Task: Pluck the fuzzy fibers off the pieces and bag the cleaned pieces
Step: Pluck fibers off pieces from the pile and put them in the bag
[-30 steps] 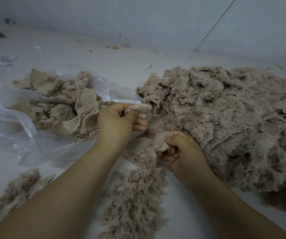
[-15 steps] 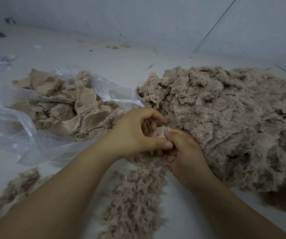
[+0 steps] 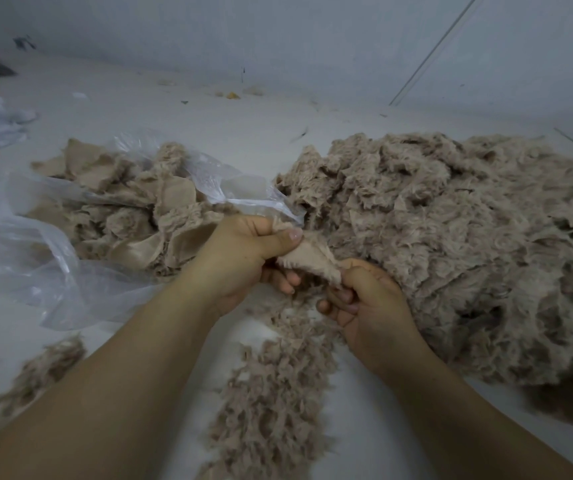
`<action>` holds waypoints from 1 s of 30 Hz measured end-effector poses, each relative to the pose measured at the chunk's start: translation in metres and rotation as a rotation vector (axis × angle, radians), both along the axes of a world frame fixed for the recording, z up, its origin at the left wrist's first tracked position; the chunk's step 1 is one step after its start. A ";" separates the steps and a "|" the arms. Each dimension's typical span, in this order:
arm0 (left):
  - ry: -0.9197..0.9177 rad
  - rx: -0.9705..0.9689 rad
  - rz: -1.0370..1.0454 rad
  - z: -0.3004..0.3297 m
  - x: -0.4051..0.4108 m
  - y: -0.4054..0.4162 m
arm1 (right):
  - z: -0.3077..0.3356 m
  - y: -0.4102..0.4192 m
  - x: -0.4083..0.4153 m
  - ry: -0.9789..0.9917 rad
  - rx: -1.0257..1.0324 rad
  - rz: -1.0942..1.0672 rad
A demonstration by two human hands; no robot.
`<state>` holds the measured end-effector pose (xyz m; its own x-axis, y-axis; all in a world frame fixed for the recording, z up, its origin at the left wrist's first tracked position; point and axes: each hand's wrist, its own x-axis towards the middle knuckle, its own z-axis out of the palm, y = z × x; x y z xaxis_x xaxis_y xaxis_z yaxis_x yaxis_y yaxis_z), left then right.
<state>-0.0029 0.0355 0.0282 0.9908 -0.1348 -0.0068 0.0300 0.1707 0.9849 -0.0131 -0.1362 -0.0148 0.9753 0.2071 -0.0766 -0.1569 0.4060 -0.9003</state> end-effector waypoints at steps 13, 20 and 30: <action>-0.036 0.134 0.051 -0.004 -0.005 -0.012 | -0.001 0.001 -0.004 -0.178 -0.154 0.059; -0.077 0.229 -0.507 0.008 0.000 0.026 | -0.001 0.002 -0.004 -0.085 -0.106 -0.011; 0.116 0.443 -0.497 0.010 -0.007 0.016 | -0.003 0.000 -0.004 -0.142 -0.121 0.001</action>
<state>-0.0096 0.0514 0.0379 0.8011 -0.5345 -0.2693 0.1106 -0.3101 0.9443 -0.0169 -0.1366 -0.0183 0.9779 0.2056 0.0372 -0.0253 0.2933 -0.9557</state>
